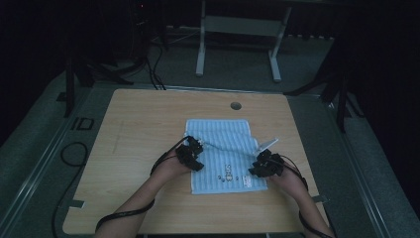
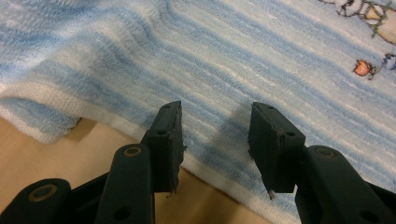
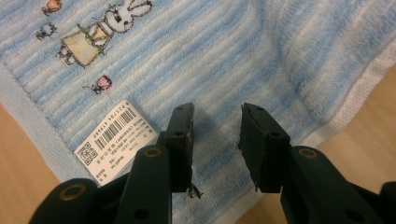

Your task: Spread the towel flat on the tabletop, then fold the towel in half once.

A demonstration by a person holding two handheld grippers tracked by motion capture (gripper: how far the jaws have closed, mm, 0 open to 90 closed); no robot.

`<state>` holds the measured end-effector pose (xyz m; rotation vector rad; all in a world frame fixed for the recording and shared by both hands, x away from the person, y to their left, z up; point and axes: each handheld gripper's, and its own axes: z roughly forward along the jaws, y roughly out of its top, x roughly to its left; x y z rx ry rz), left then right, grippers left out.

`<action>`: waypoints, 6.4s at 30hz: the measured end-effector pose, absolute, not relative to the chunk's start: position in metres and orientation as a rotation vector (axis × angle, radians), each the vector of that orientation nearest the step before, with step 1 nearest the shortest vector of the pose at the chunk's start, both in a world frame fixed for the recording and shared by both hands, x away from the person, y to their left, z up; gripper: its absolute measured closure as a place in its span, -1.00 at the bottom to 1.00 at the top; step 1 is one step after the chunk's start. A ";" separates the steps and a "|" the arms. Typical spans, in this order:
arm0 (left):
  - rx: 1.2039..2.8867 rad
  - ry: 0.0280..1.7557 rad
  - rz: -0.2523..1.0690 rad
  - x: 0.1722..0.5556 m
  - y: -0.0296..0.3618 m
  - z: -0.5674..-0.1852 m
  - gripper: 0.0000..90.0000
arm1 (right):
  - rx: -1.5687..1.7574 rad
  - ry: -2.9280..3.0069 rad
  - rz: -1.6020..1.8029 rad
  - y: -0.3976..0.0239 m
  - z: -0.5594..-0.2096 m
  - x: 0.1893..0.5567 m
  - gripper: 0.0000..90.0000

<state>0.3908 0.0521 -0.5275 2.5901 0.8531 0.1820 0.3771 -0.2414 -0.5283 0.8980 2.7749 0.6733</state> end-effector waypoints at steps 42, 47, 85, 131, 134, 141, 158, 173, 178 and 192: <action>2.670 0.571 0.144 0.333 0.045 -0.526 0.62 | 0.712 2.876 0.520 -0.245 -0.523 0.338 0.84; 2.664 0.624 0.147 0.336 0.044 -0.524 0.89 | 0.704 2.880 0.517 -0.242 -0.523 0.339 0.88; 2.574 0.621 0.056 0.245 0.088 -0.497 0.12 | 0.751 2.808 0.809 -0.246 -0.472 0.256 0.32; 2.615 0.641 0.065 0.311 0.041 -0.529 -0.03 | 0.980 2.747 0.633 -0.264 -0.528 0.349 0.08; 2.617 0.630 0.051 0.307 0.040 -0.529 -0.03 | 0.969 2.749 0.636 -0.266 -0.528 0.344 0.09; 2.616 0.642 0.035 0.305 0.041 -0.527 -0.06 | 0.971 2.780 0.634 -0.268 -0.525 0.339 0.06; 2.533 0.905 0.250 0.356 0.076 -0.492 -0.18 | 1.030 2.687 0.621 -0.288 -0.491 0.369 0.04; 2.512 1.031 0.272 0.428 0.065 -0.505 -0.21 | 1.161 2.679 0.471 -0.277 -0.497 0.449 0.04; 2.518 1.055 0.277 0.445 0.059 -0.512 -0.21 | 1.208 2.711 0.423 -0.264 -0.503 0.472 0.04; 2.524 0.986 0.254 0.457 0.053 -0.529 0.24 | 1.145 2.796 0.372 -0.246 -0.518 0.481 0.61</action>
